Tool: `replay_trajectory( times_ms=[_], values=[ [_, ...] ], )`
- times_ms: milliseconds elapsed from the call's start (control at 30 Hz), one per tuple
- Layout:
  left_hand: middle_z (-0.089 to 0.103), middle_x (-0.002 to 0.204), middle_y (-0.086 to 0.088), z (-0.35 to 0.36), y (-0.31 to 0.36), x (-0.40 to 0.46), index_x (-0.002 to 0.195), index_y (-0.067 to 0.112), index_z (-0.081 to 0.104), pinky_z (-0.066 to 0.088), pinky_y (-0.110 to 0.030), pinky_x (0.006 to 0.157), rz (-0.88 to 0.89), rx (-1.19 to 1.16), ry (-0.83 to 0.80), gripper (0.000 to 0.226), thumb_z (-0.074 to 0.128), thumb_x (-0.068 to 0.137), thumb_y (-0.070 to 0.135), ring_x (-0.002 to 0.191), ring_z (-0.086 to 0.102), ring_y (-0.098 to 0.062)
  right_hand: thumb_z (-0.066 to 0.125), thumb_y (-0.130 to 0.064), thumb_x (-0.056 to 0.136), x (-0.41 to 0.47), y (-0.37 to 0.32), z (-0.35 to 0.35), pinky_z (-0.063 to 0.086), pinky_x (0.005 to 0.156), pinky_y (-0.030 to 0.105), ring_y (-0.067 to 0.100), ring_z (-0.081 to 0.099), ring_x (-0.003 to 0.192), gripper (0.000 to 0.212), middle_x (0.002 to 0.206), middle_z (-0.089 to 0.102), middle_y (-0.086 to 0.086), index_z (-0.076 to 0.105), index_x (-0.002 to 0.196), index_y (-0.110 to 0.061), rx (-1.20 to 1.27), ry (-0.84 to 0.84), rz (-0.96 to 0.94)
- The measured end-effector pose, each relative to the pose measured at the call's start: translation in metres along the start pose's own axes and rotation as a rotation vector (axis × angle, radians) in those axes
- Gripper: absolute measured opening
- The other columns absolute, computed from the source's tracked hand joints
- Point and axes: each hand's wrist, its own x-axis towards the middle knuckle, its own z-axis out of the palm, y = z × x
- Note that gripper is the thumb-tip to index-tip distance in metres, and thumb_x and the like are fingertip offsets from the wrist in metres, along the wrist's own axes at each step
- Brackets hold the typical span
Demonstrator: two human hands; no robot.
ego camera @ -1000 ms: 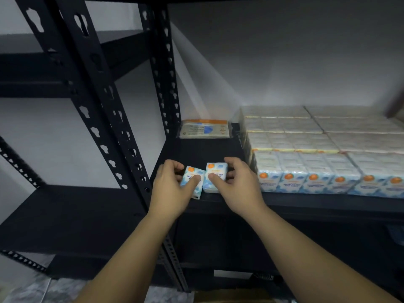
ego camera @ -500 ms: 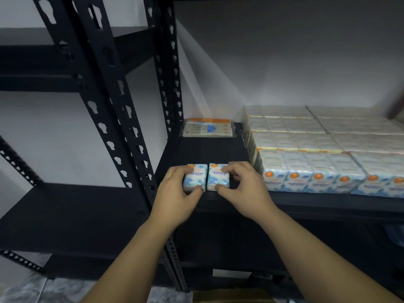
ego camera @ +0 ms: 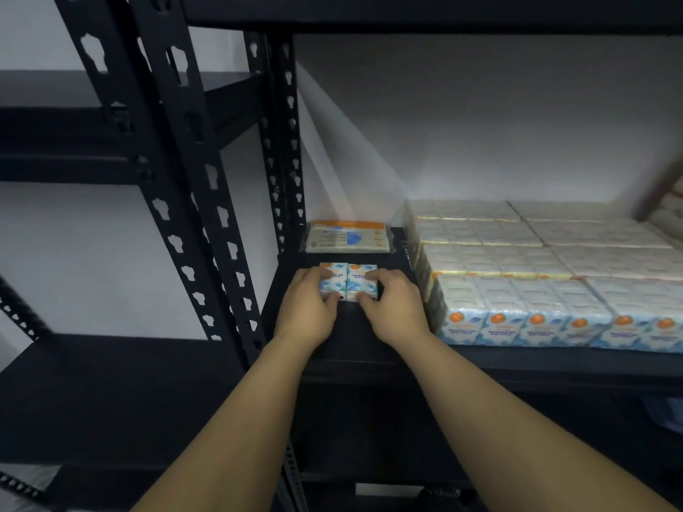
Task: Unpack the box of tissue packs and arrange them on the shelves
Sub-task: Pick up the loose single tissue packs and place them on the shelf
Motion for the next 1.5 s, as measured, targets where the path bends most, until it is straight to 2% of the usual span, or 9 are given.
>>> replay_trajectory(
  times_ms=[133,233,467,600,1033,1133,1233,1333,1500],
  values=[
    [0.056,0.136,0.002,0.006,0.001,0.016,0.133,0.023,0.058,0.047,-0.035,0.096,-0.026,-0.004,-0.008,0.036,0.065,0.098,0.023,0.120,0.057,-0.021,0.074,-0.020,0.093,0.015,0.002,0.005,0.046,0.098,0.027,0.023,0.061,0.118,0.040,0.129,0.064,0.007,0.065,0.131,-0.014,0.028,0.038,0.034],
    [0.057,0.136,0.004,0.008,0.002,0.023,0.133,0.026,0.057,0.049,-0.043,0.100,-0.023,0.032,-0.011,0.036,0.065,0.098,0.029,0.119,0.058,-0.021,0.075,-0.019,0.092,0.024,0.005,0.007,0.050,0.099,0.032,0.024,0.063,0.116,0.040,0.127,0.068,0.008,0.066,0.130,-0.014,0.050,0.053,0.056],
    [0.057,0.135,0.003,0.010,-0.001,0.026,0.130,0.026,0.060,0.053,-0.043,0.097,-0.030,0.001,0.021,0.032,0.065,0.098,0.028,0.113,0.061,-0.022,0.071,-0.027,0.094,0.029,0.009,0.013,0.053,0.100,0.043,0.026,0.061,0.118,0.043,0.127,0.068,0.006,0.063,0.136,-0.022,0.035,0.037,0.083],
    [0.058,0.134,0.004,0.010,-0.002,0.027,0.128,0.026,0.061,0.053,-0.041,0.095,-0.038,-0.013,0.028,0.030,0.065,0.098,0.027,0.112,0.062,-0.021,0.069,-0.032,0.095,0.029,0.009,0.014,0.054,0.098,0.042,0.026,0.061,0.115,0.043,0.126,0.065,0.008,0.061,0.137,-0.027,0.031,0.036,0.099],
    [0.062,0.131,0.006,0.010,-0.005,0.029,0.125,0.028,0.060,0.054,-0.044,0.096,-0.046,-0.001,0.036,0.026,0.062,0.099,0.024,0.110,0.063,-0.022,0.065,-0.028,0.099,0.026,0.006,0.012,0.050,0.102,0.046,0.029,0.054,0.123,0.043,0.129,0.063,0.008,0.059,0.141,-0.022,-0.002,0.025,0.093],
    [0.059,0.134,0.004,0.010,-0.004,0.028,0.128,0.027,0.058,0.054,-0.043,0.095,-0.041,-0.014,0.034,0.031,0.062,0.098,0.023,0.111,0.062,-0.023,0.067,-0.028,0.098,0.023,0.005,0.012,0.048,0.104,0.045,0.027,0.052,0.126,0.050,0.132,0.063,0.006,0.053,0.146,-0.024,-0.003,0.015,0.076],
    [0.049,0.143,0.000,0.008,-0.002,0.019,0.140,0.023,0.051,0.052,-0.041,0.096,-0.021,-0.029,0.028,0.047,0.066,0.096,0.022,0.120,0.057,-0.022,0.071,-0.027,0.095,0.014,0.005,0.009,0.046,0.108,0.043,0.024,0.050,0.130,0.063,0.139,0.058,0.004,0.045,0.152,-0.023,0.013,0.005,0.032],
    [0.043,0.149,-0.002,0.005,-0.001,-0.005,0.148,0.018,0.042,0.047,-0.037,0.105,0.031,-0.011,0.014,0.058,0.068,0.096,0.023,0.132,0.049,-0.020,0.072,-0.030,0.095,-0.003,0.005,0.004,0.040,0.116,0.042,0.022,0.043,0.140,0.071,0.152,0.047,0.005,0.038,0.156,-0.020,-0.024,-0.037,0.015],
    [0.053,0.145,0.001,0.000,-0.001,-0.070,0.148,0.018,0.042,0.043,-0.038,0.112,0.082,0.133,0.057,0.057,0.062,0.099,0.037,0.132,0.051,-0.017,0.060,-0.039,0.103,-0.054,0.003,-0.017,0.031,0.123,0.036,0.018,0.029,0.151,0.067,0.166,0.032,0.002,0.032,0.159,-0.017,-0.103,-0.111,-0.066]
  ],
)
